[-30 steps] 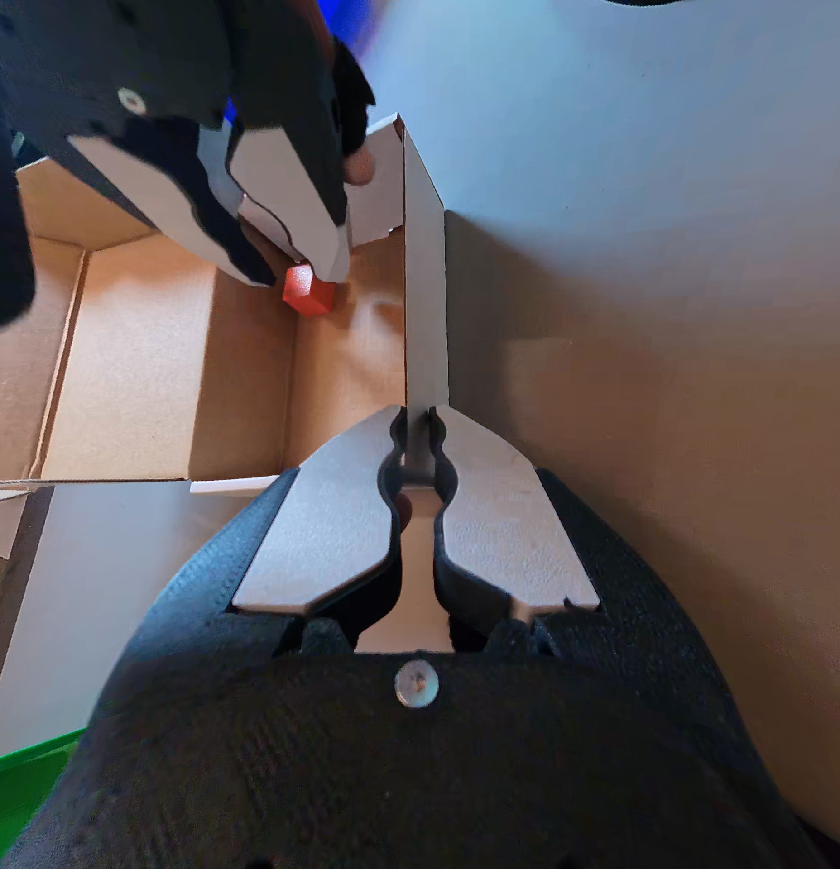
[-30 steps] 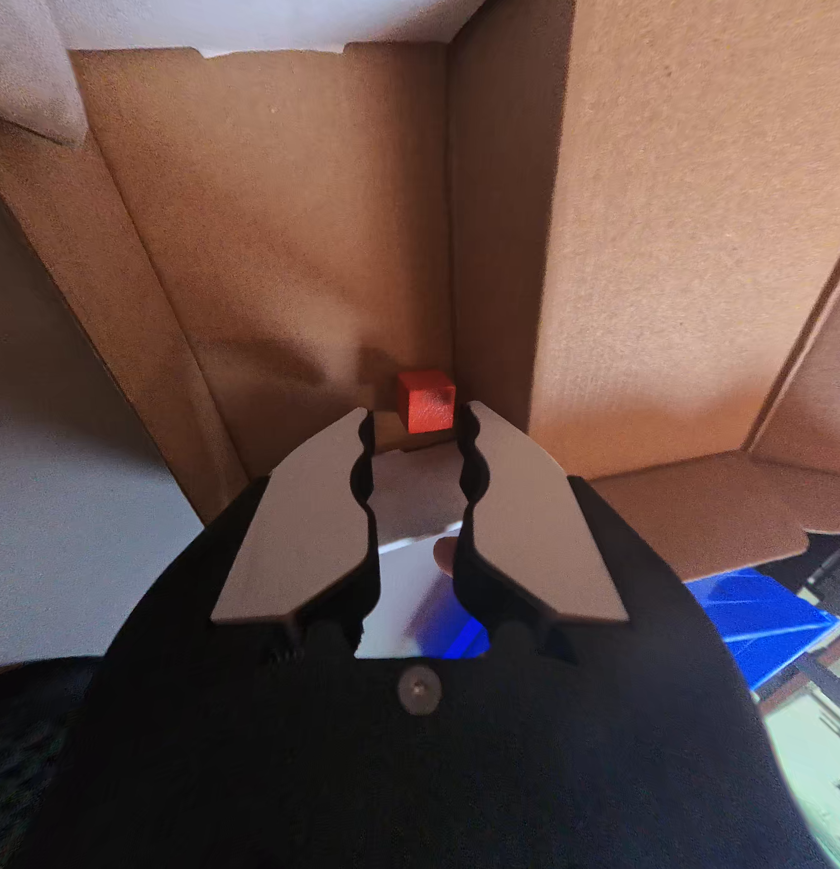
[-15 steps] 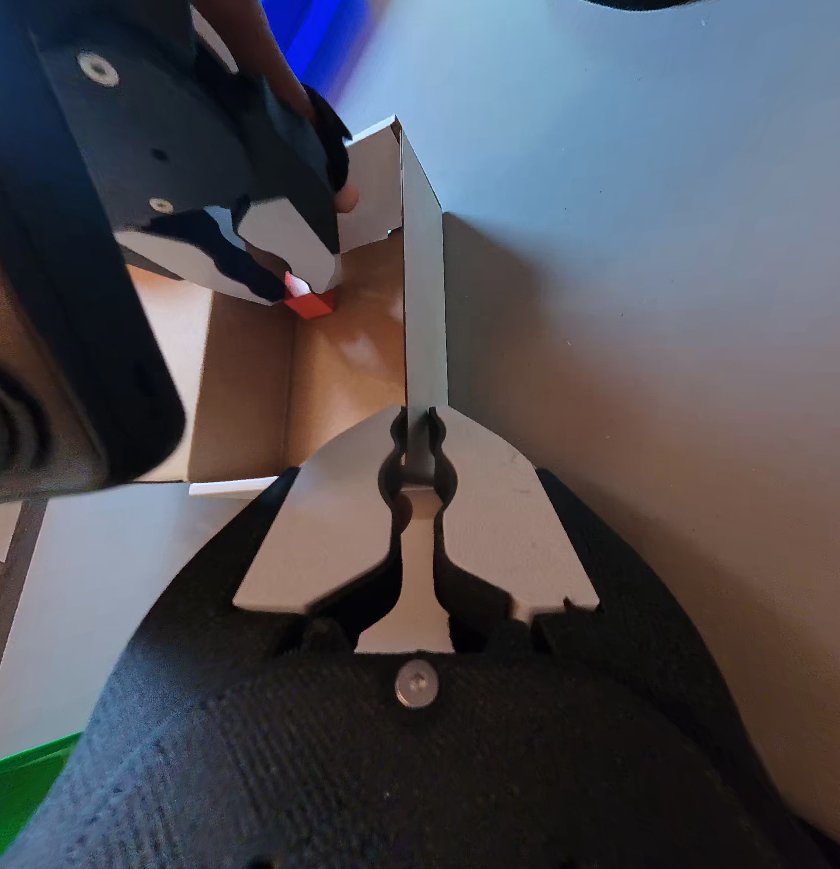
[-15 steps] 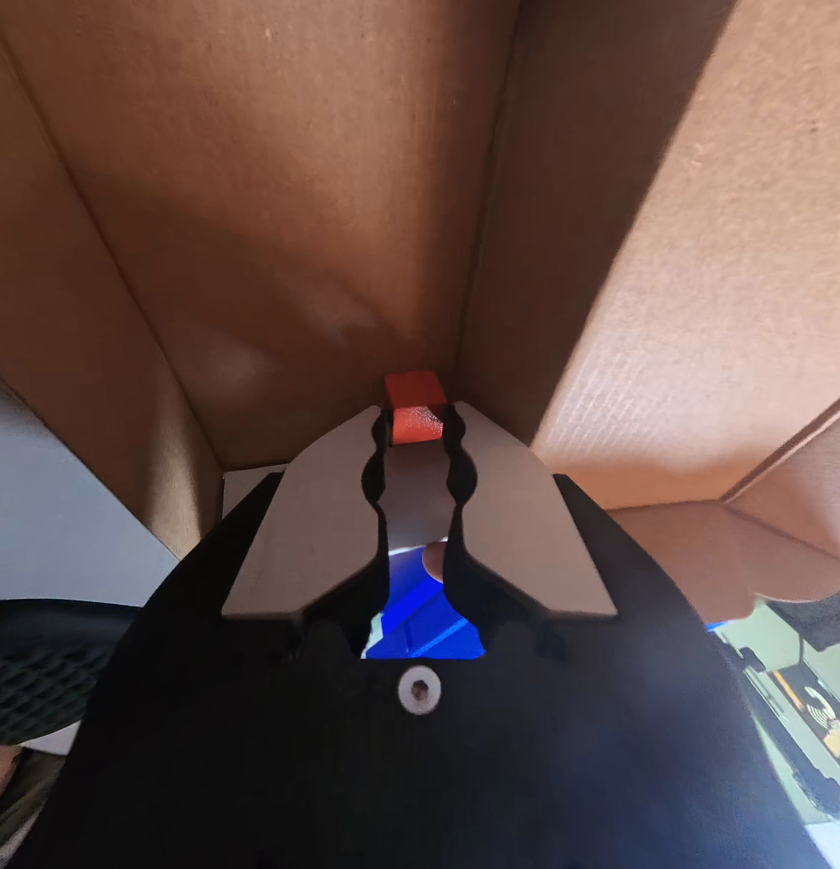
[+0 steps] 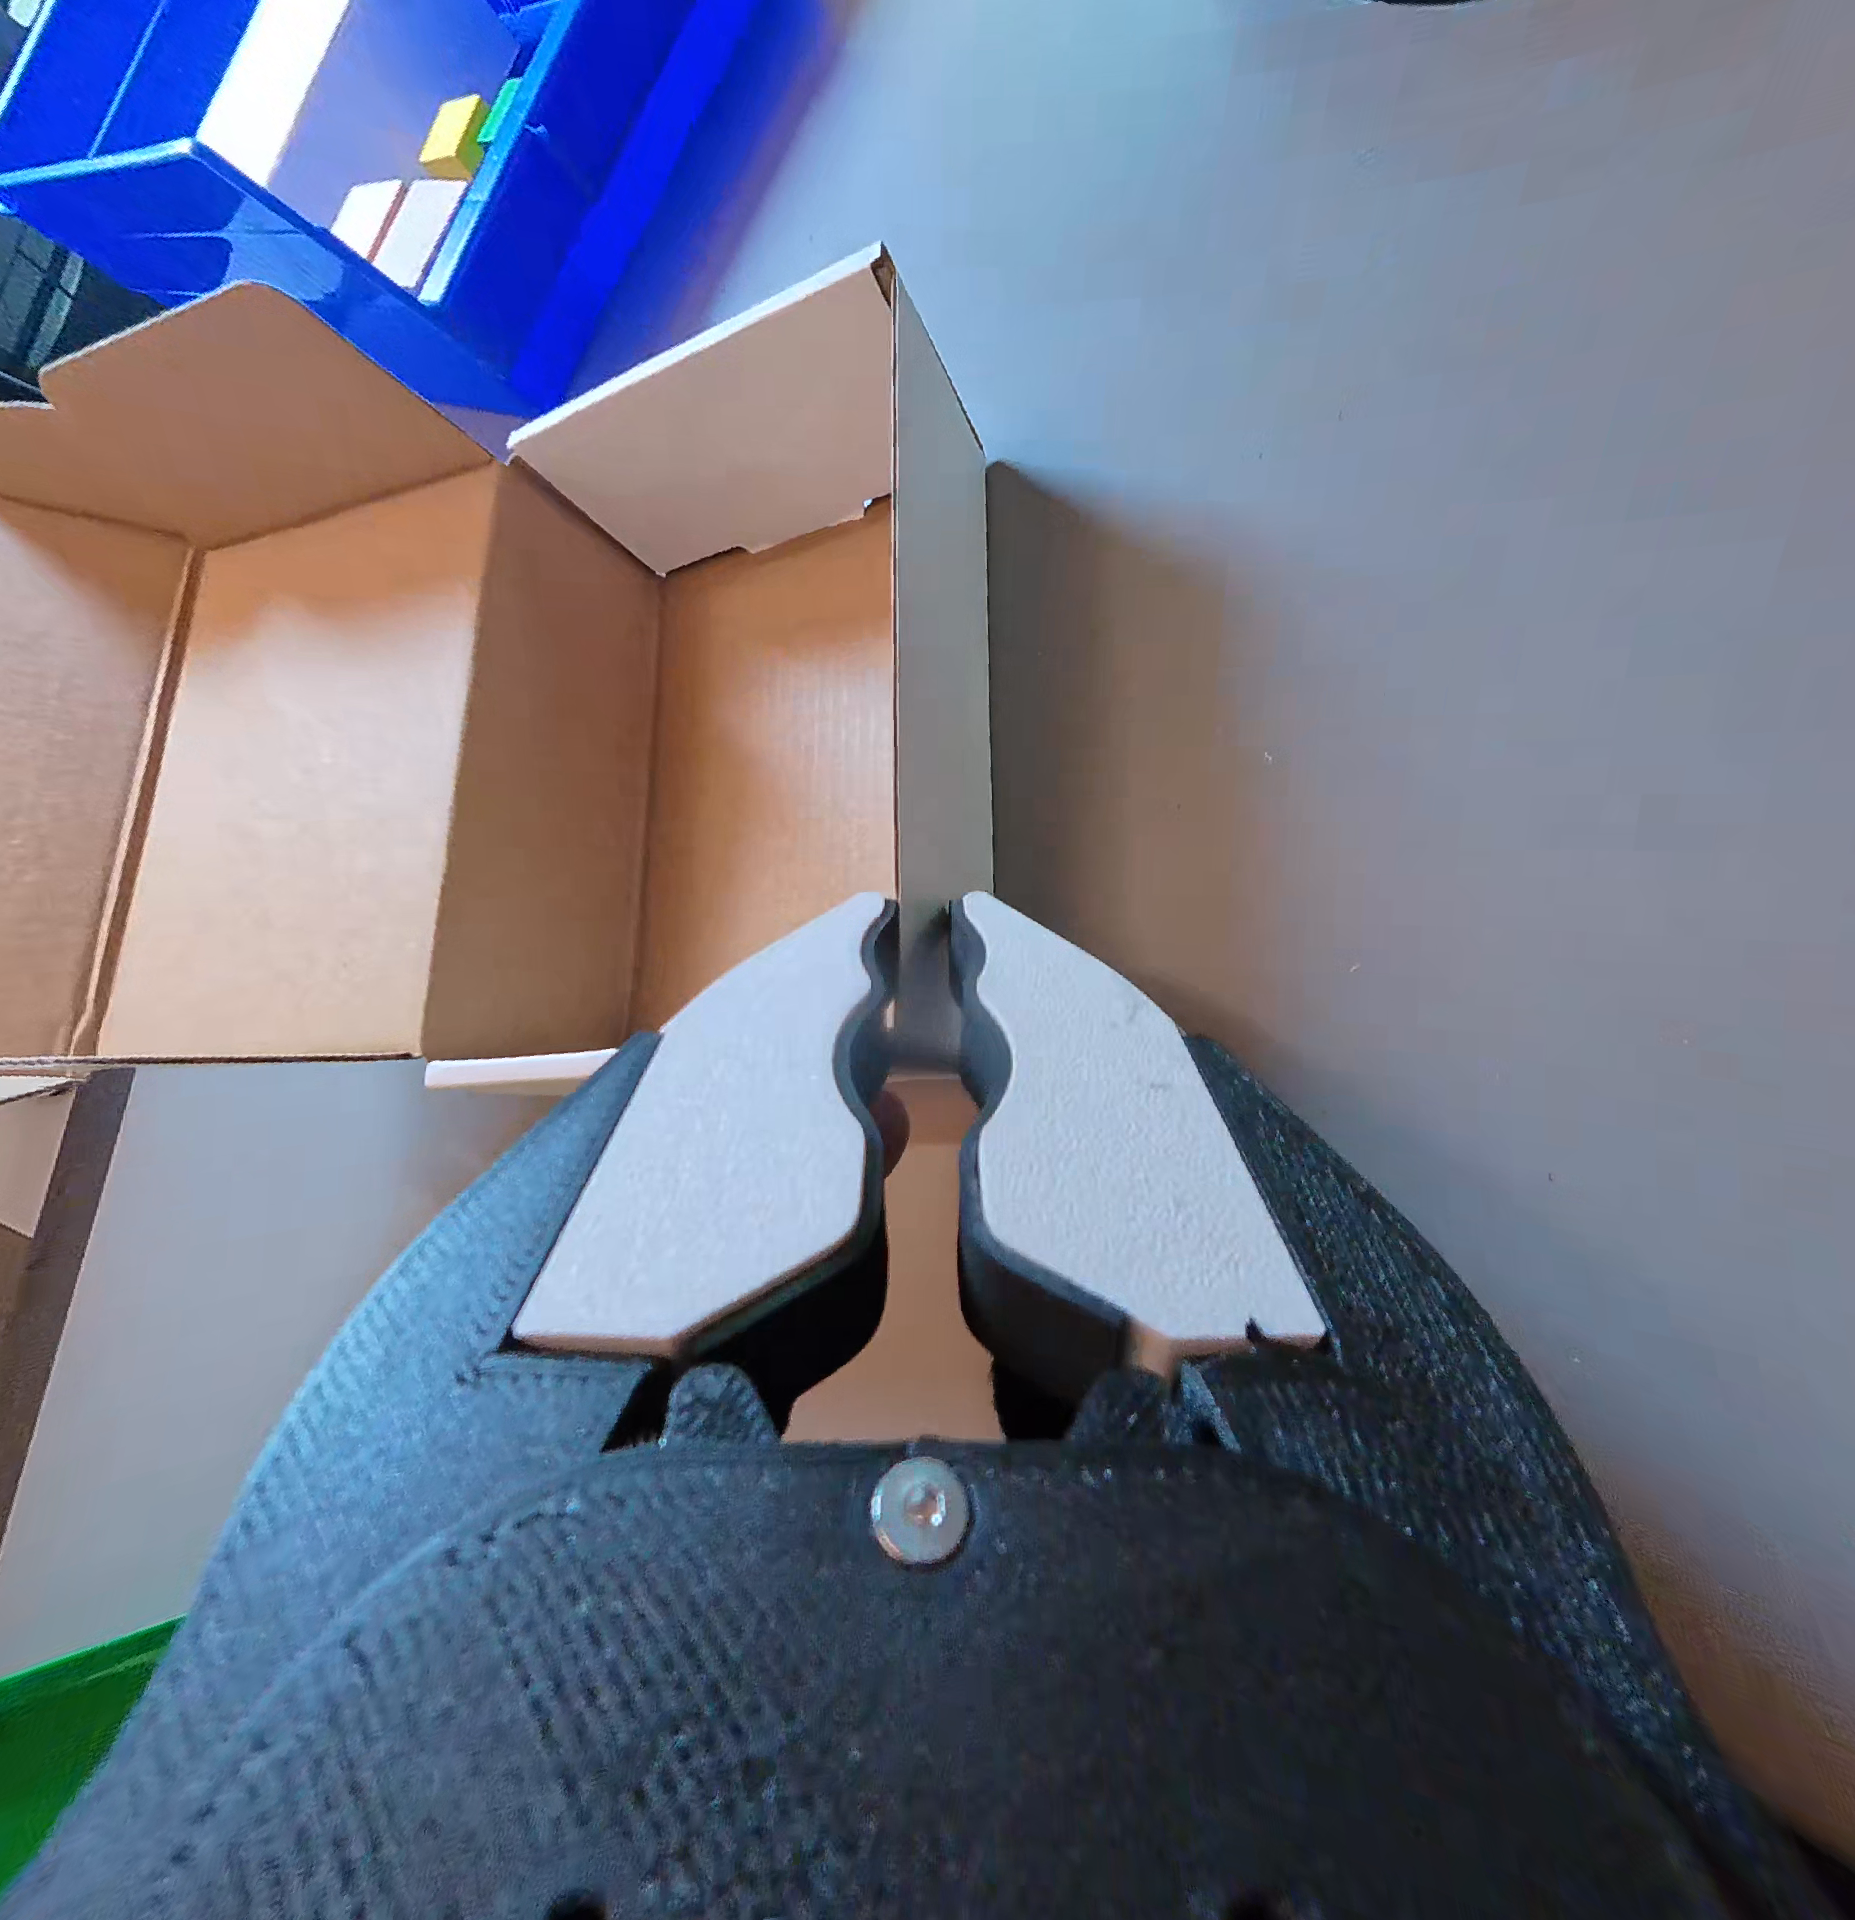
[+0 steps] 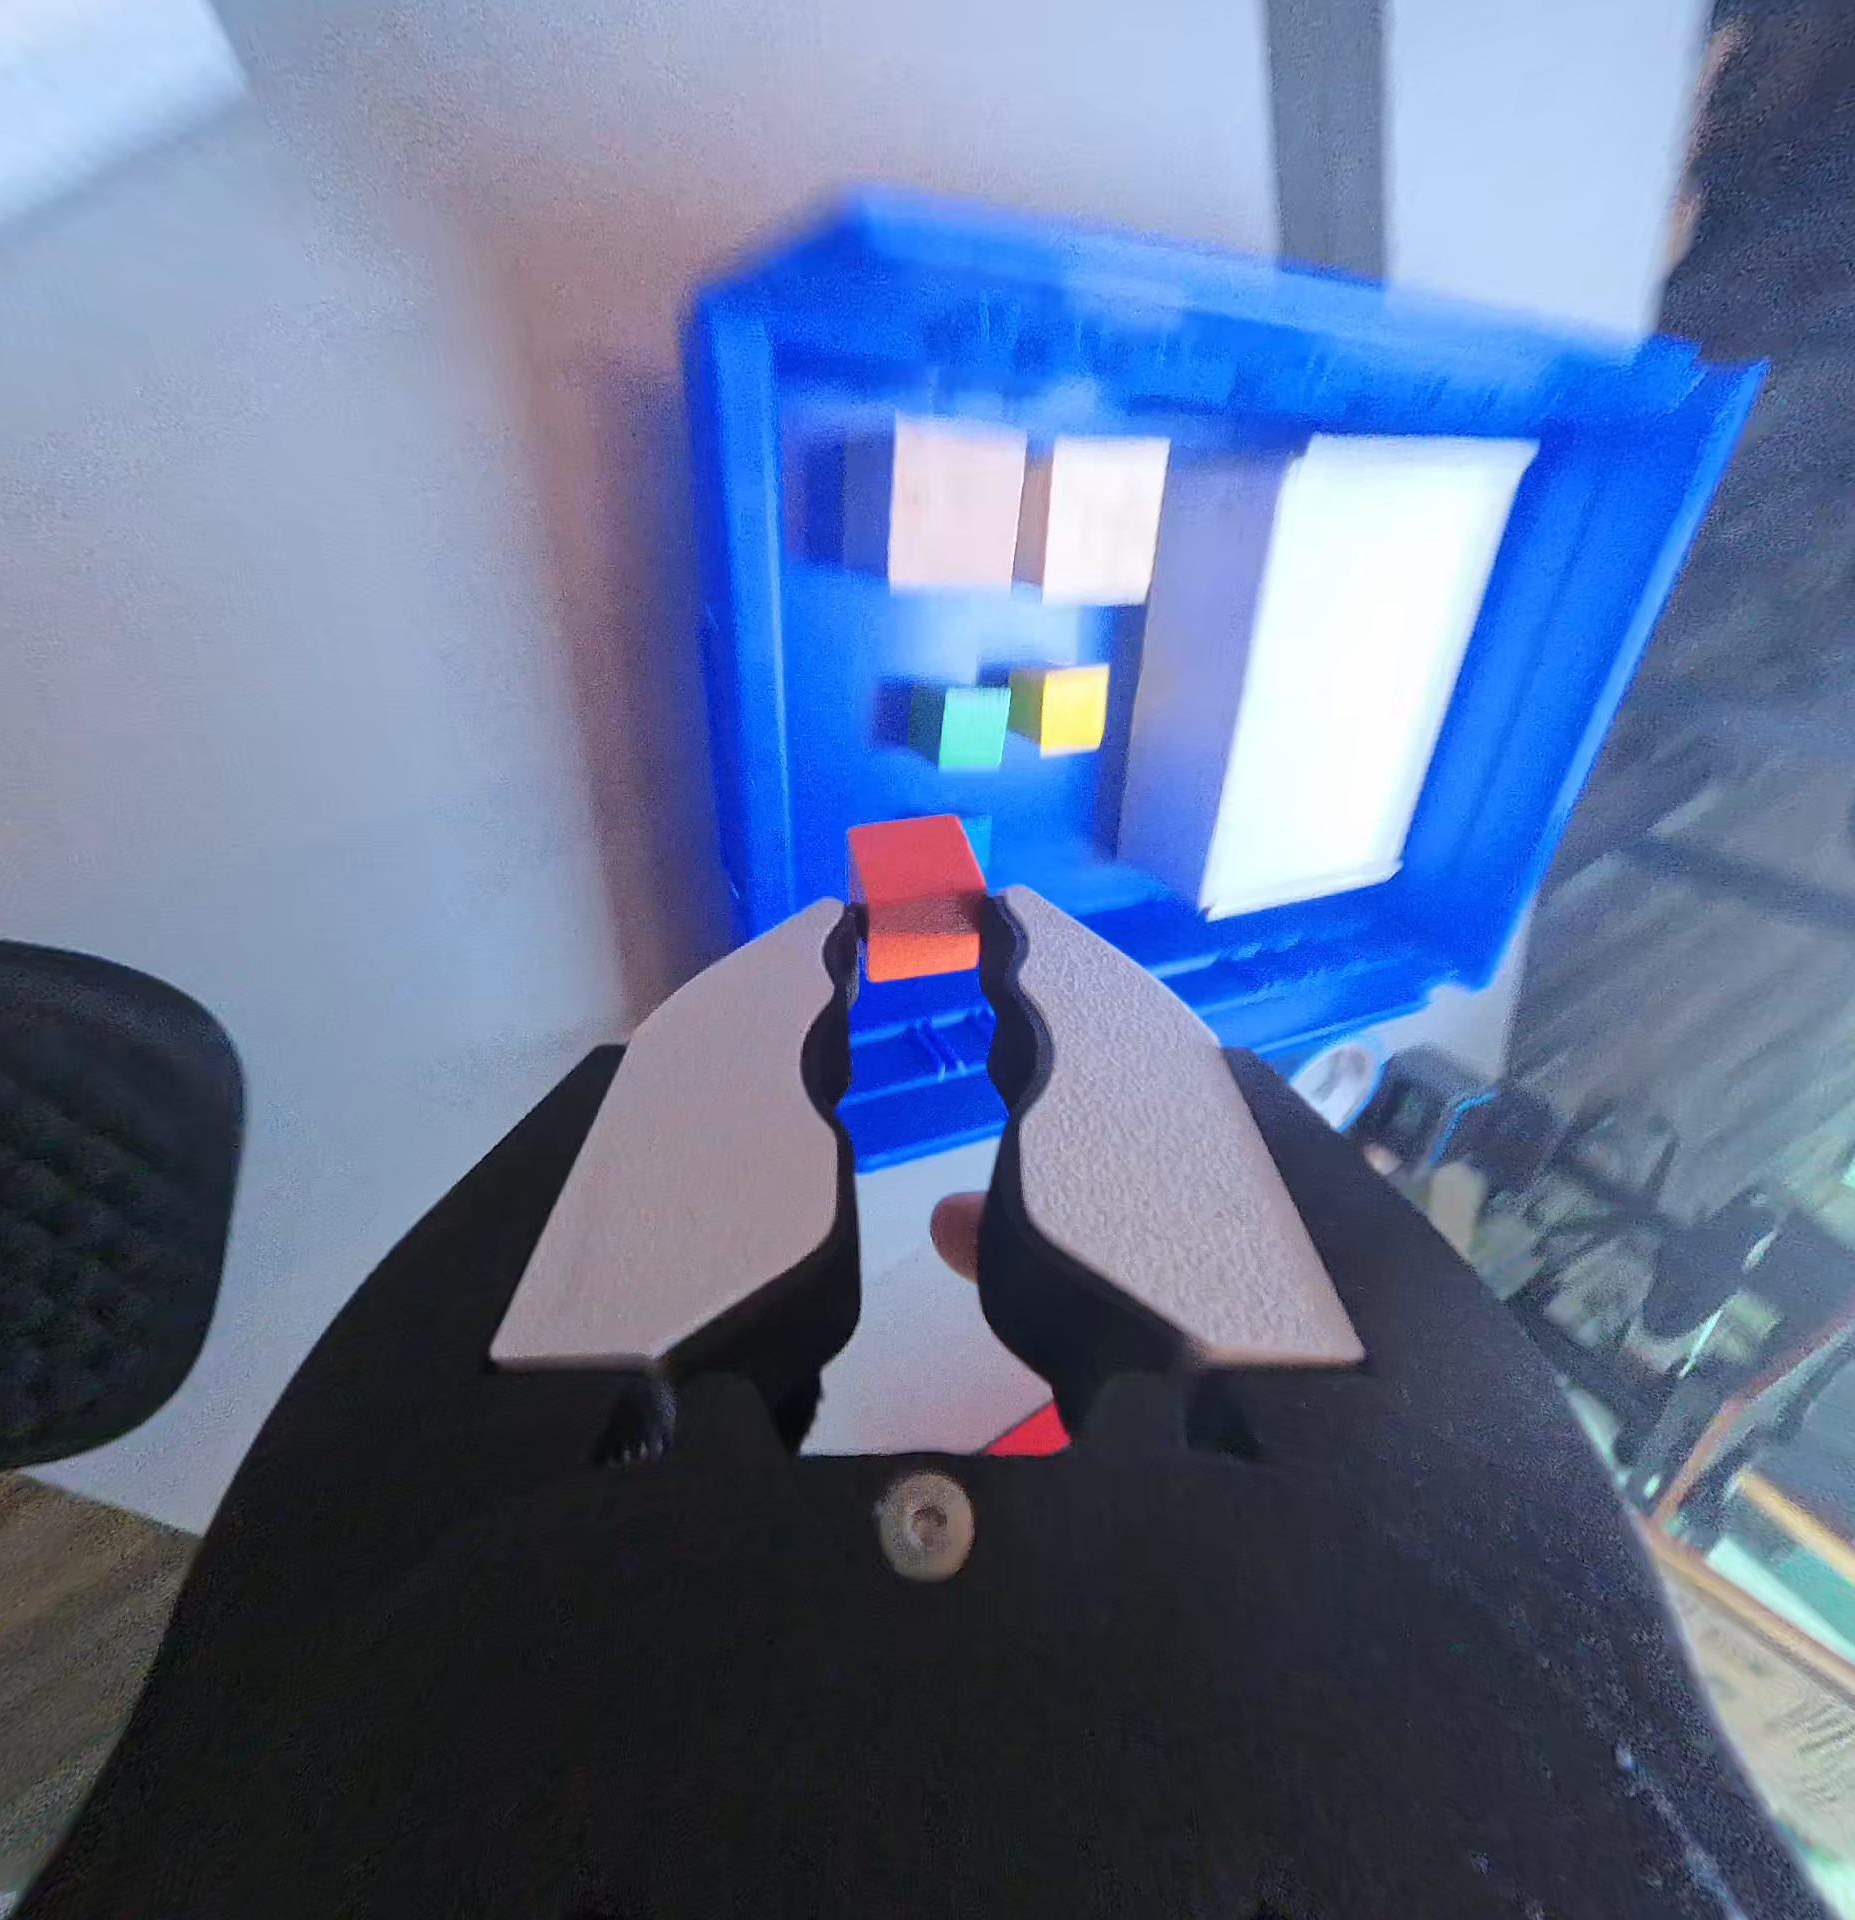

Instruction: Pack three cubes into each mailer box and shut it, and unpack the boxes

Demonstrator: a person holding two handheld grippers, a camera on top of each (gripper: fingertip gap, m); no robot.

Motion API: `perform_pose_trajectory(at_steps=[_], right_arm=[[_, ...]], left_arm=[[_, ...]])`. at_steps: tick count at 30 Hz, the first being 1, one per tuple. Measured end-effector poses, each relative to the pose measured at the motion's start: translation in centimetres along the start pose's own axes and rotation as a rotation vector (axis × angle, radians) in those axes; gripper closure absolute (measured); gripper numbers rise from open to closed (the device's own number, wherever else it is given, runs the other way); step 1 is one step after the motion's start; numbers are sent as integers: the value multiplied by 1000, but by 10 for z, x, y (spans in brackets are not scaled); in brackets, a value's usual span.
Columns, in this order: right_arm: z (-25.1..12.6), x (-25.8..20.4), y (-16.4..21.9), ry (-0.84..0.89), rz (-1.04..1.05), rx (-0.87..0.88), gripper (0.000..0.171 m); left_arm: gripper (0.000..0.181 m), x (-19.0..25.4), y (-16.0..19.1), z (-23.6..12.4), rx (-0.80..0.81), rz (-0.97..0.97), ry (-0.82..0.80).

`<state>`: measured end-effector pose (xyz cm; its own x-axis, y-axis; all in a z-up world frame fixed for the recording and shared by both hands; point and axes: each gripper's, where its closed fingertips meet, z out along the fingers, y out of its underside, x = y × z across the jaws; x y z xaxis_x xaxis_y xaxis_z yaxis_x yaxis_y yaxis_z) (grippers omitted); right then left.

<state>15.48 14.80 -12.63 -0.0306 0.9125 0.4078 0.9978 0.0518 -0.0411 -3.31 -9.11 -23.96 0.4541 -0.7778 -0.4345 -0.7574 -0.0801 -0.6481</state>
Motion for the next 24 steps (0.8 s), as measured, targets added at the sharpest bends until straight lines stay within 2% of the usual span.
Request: perform_pose_trajectory(at_steps=[1, 4, 8, 16, 19, 24], right_arm=[[19, 3, 16, -23, 23, -49, 150], [70, -2, 44, -94, 30, -155, 149], [110, -11, 52, -183, 15, -247, 149], [132, -5, 54, -204, 4, -316, 149], [139, 8, 57, -126, -4, -334, 149], [142, 17, 56, -97, 4, -314, 149]], left_arm=[[173, 0, 0, 0, 0, 0, 1], [173, 0, 0, 0, 3, -2, 1], [173, 0, 0, 0, 10, -9, 4], [173, -1, 2, -1, 17, -15, 7], [173, -1, 2, -1, 17, -14, 8], [173, -1, 2, -1, 13, -8, 1]])
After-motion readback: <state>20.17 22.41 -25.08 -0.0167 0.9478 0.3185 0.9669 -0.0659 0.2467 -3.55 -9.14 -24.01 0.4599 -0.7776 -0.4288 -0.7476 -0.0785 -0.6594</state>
